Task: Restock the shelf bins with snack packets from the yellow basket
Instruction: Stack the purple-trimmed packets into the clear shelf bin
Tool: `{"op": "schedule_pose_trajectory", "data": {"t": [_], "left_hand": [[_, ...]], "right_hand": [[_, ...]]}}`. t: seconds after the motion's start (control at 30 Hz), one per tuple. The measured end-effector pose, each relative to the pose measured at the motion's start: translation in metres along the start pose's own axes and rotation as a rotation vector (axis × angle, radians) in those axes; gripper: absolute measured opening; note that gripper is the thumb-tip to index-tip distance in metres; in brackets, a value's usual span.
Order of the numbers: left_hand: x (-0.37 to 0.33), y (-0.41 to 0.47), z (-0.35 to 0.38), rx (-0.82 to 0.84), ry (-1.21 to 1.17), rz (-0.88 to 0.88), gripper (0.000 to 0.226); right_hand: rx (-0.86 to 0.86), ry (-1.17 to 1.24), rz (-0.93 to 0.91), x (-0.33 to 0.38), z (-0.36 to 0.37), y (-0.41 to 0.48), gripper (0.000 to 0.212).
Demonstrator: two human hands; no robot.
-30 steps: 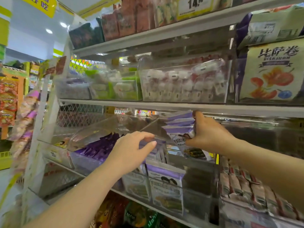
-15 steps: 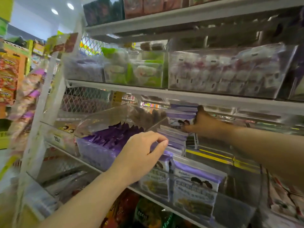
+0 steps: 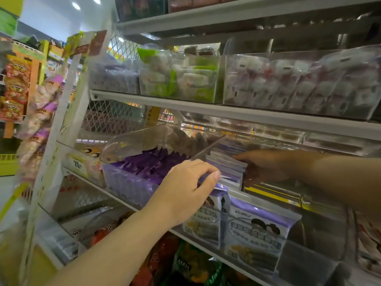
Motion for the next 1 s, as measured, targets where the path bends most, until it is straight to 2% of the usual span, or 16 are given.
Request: {"op": "schedule_pose_trajectory", "data": {"t": [0.13,0.27,0.33,0.43,0.5,0.57,0.63,0.7,0.77,0.87,1.0], "left_hand": [[-0.002,-0.001,0.0,-0.009,0.009,0.015,0.027],[-0.002,-0.001,0.0,0.003,0.035,0.014,0.026],[-0.001,-0.001,0.0,0.014,0.053,0.007,0.026],[-0.004,0.001,0.0,0.028,0.078,-0.025,0.027],[-0.008,0.001,-0.005,0.016,0.106,-0.046,0.027],[-0.016,-0.002,-0.017,-0.039,0.122,-0.059,0.025],[-0.025,-0.009,-0.031,-0.111,0.144,-0.058,0.023],[-0.036,-0.024,-0.045,-0.188,0.169,-0.052,0.021],[-0.044,-0.047,-0.055,-0.268,0.177,-0.05,0.019],[-0.047,-0.095,-0.06,-0.326,0.205,-0.087,0.019],[-0.029,-0.176,-0.054,-0.325,0.245,-0.206,0.023]], "right_hand": [[0.008,-0.159,0.064,-0.012,-0.002,-0.001,0.034],[-0.036,-0.019,0.045,-0.01,-0.005,0.004,0.025],[0.004,0.006,0.037,-0.01,0.0,0.003,0.026],[0.003,-0.2,0.061,-0.008,0.003,-0.007,0.032],[-0.161,-0.401,0.041,0.003,-0.011,-0.019,0.046],[-0.348,-0.588,-0.062,0.026,-0.023,-0.042,0.054],[-0.488,-0.743,-0.199,0.053,-0.021,-0.08,0.053],[-0.66,-0.898,-0.391,0.081,-0.007,-0.129,0.046],[-0.809,-0.911,-0.607,0.1,0.019,-0.179,0.033],[-0.824,-0.811,-0.813,0.105,0.075,-0.228,0.018],[-0.648,-0.755,-0.86,0.083,0.165,-0.239,0.016]]}}
Point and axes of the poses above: each hand's wrist, its own y-axis towards the middle knuckle, its own z-axis out of the palm, x = y × z, the point moved 10 cm from there along y, towards the middle knuckle, and after that the axes turned 13 degrees about -y, right-handed, at the moved point
